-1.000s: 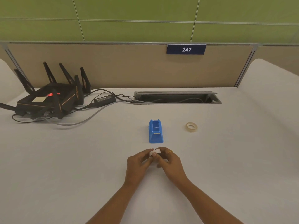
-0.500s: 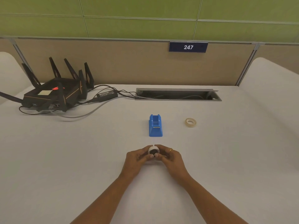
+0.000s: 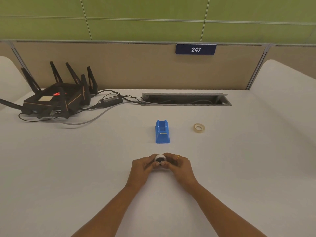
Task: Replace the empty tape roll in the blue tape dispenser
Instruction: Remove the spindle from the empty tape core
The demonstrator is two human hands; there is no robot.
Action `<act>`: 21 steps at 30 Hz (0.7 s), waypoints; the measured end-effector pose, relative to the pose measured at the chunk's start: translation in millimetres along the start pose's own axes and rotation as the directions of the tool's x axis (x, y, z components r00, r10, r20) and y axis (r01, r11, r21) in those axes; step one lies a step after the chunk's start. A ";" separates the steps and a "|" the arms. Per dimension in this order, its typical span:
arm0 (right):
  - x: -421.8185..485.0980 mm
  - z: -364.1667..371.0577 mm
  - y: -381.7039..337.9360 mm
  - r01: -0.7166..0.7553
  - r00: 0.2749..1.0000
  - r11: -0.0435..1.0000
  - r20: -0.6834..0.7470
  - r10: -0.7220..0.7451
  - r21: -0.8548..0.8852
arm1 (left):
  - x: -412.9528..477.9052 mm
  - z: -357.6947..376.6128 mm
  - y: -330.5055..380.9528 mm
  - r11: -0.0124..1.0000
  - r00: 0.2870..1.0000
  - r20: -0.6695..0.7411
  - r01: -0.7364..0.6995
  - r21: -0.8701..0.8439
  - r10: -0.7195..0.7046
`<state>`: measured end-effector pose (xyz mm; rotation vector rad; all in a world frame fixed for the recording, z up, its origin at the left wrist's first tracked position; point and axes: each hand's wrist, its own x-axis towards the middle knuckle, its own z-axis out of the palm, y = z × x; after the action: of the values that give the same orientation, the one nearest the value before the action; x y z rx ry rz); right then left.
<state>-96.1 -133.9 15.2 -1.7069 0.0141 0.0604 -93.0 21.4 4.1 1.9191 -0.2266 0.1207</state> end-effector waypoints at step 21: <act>-2.6 -0.9 -2.7 -0.006 1.000 1.000 0.024 0.005 0.021 | -2.9 3.4 5.5 0.972 0.987 -0.082 -0.116 0.204 0.135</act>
<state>-98.6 -134.5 18.1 -1.6849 0.0015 0.0844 -97.0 16.7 7.4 2.0908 -0.2804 0.3299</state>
